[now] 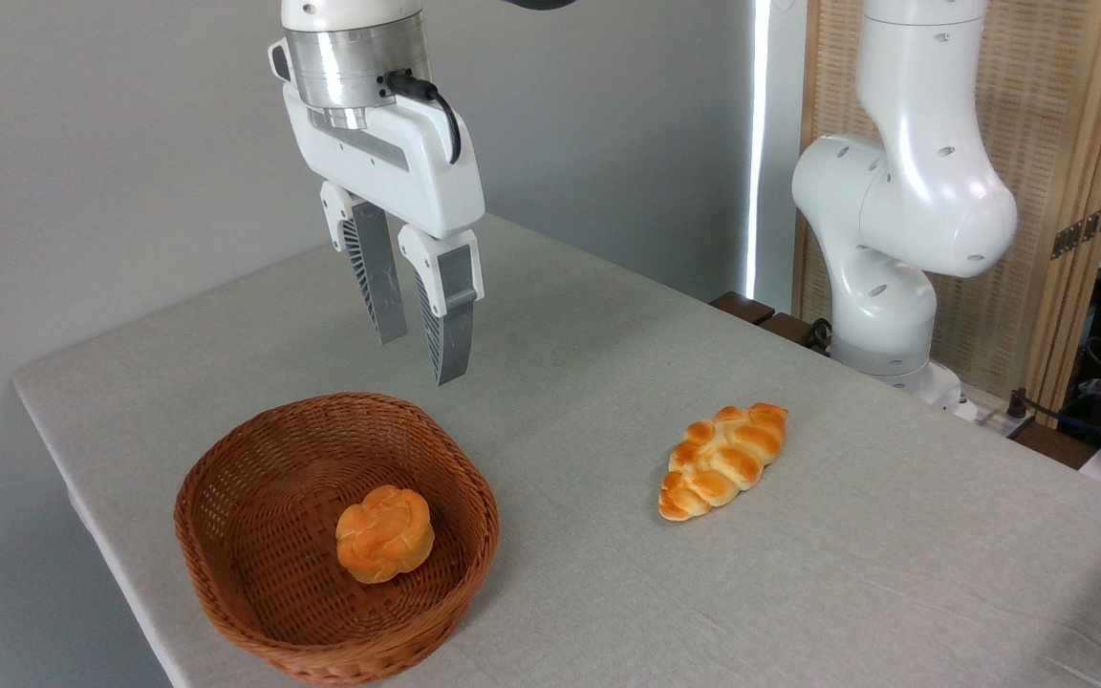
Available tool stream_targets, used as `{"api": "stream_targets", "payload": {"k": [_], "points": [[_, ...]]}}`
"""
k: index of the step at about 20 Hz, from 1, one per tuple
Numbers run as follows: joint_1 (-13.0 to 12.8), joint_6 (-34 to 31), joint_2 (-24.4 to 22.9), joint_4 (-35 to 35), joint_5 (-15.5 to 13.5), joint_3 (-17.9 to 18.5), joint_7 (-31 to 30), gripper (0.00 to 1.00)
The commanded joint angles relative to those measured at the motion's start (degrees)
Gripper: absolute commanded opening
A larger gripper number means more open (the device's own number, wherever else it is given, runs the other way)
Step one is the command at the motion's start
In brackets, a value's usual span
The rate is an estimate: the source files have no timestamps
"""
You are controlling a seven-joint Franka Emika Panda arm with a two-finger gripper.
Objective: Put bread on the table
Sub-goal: 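Lower the open gripper into the wicker basket over the round bun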
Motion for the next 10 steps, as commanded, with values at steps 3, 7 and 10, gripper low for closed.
{"api": "stream_targets", "payload": {"k": [3, 7, 10], "points": [[0.1, 2.6, 0.4, 0.8, -1.3, 0.7, -0.9, 1.00], [0.1, 6.0, 0.5, -1.3, -1.3, 0.7, -0.9, 1.00], [0.2, 12.3, -0.2, -5.5, -1.4, 0.9, -1.0, 1.00]]}}
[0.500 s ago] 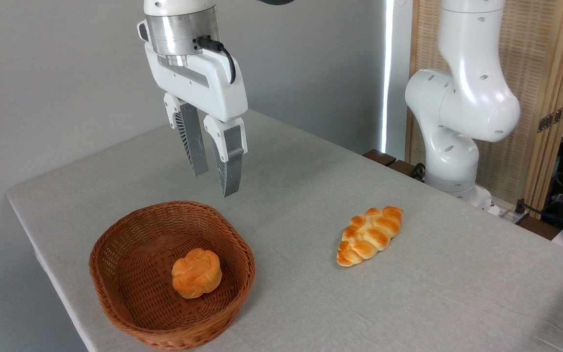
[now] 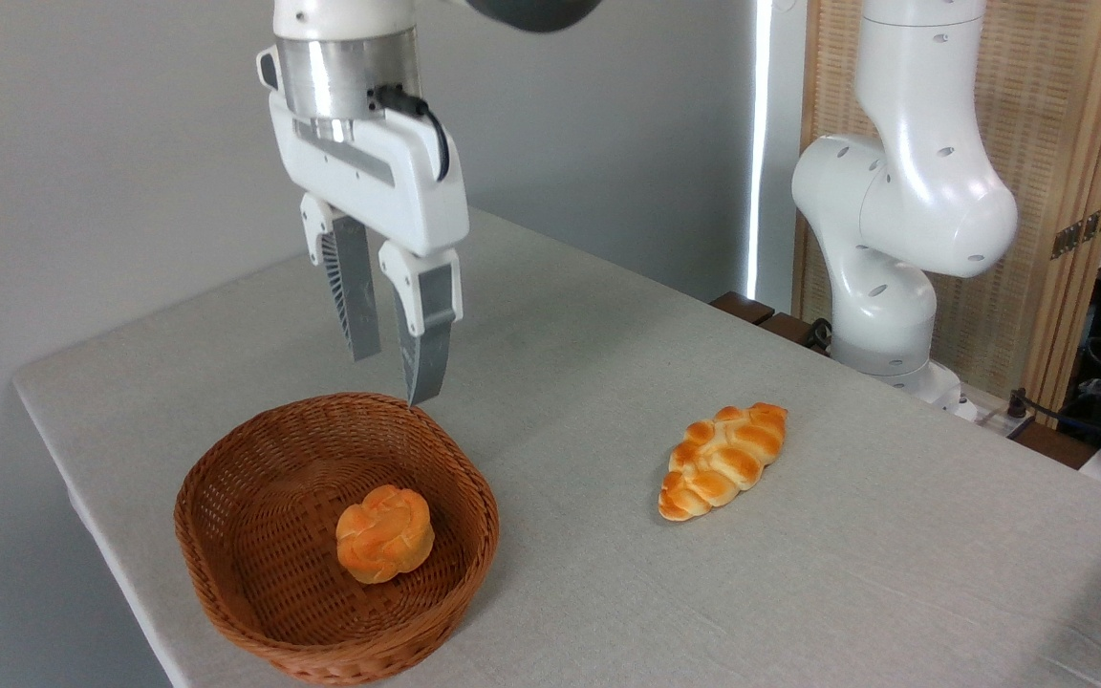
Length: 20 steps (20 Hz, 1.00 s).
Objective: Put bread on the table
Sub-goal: 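Lower the open gripper into the wicker basket over the round bun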
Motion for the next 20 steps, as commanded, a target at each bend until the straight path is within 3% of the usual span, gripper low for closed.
{"api": "stream_targets", "payload": {"k": [1, 4, 11, 13, 20], "points": [[0.1, 7.6, -1.1, -5.5, -1.0, 0.5, -0.8, 1.00], [0.2, 15.2, -0.8, -9.6, -1.0, 1.3, -0.8, 1.00], [0.2, 17.9, 0.0, -12.8, -1.0, 1.5, 0.6, 1.00], [0.1, 23.0, 1.3, -14.7, -0.9, 1.4, 0.4, 1.00], [0.0, 23.8, 3.3, -15.5, -1.3, 0.5, 2.3, 1.00]]}}
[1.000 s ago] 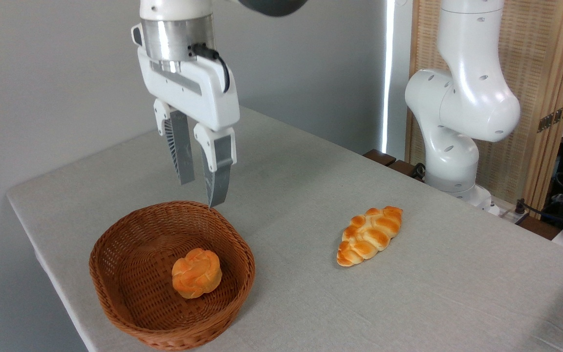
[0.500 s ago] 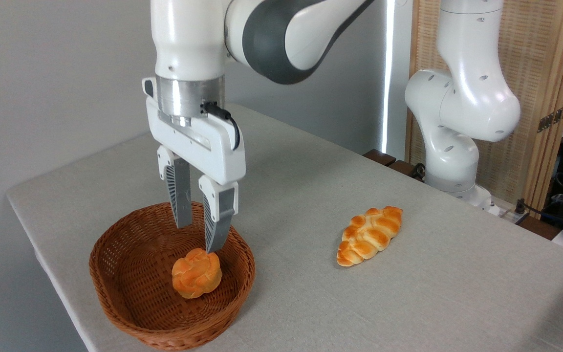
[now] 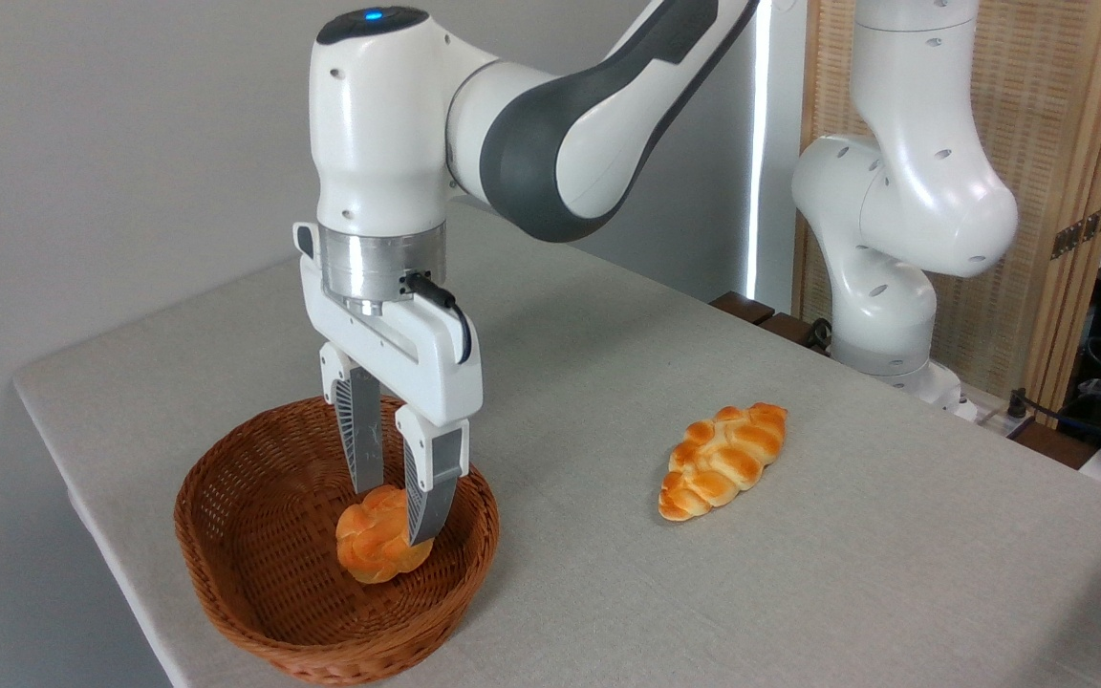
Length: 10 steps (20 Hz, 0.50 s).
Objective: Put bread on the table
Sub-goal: 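Close the gripper on the round bun inside the basket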
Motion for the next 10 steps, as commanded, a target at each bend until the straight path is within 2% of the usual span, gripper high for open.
{"api": "stream_targets", "payload": {"k": [1, 3, 10], "points": [[-0.3, 1.5, 0.3, -0.6, -2.0, -0.2, 1.6, 1.00], [-0.3, 1.5, 0.6, -0.6, -2.9, -0.2, 2.3, 1.00], [-0.4, 2.4, 1.5, -0.7, -2.9, -0.8, 2.4, 1.00]]}}
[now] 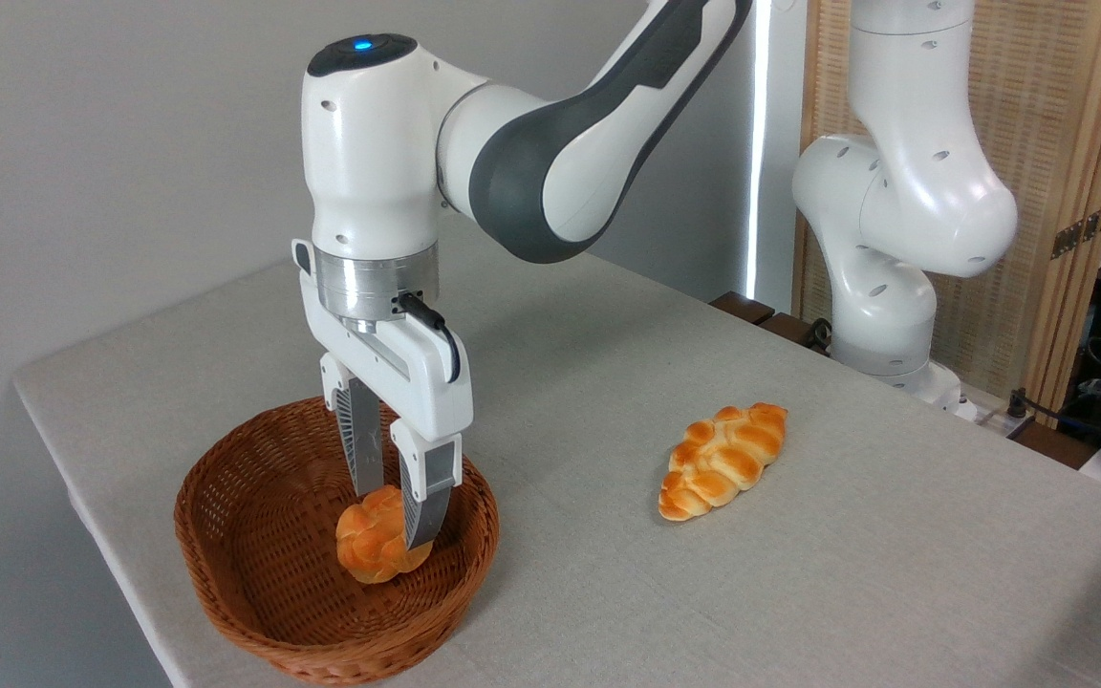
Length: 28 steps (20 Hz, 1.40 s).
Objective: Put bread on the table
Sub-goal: 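Close the gripper on the round bun inside the basket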
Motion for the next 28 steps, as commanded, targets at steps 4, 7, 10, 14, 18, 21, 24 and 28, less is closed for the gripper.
{"api": "stream_targets", "payload": {"k": [4, 7, 10, 14, 18, 21, 24, 28], "points": [[0.0, 3.1, 1.0, -0.7, -1.2, -0.8, 1.2, 1.00], [0.0, 3.1, 1.1, -0.7, -1.2, -1.1, 1.2, 1.00], [0.0, 3.1, 1.5, -0.7, -1.2, -1.2, 1.2, 1.00], [0.0, 3.1, 1.5, -1.2, -1.2, -1.2, 1.2, 0.99], [0.0, 3.0, 1.5, -1.2, -1.2, -1.2, 2.0, 0.73], [0.0, 2.8, 1.5, -1.2, -1.2, -1.2, 2.1, 0.61], [0.0, 2.6, 1.5, -1.2, -1.2, -1.2, 2.1, 0.52], [0.0, 2.6, 1.5, -1.2, -1.2, -1.2, 2.0, 0.46]]}}
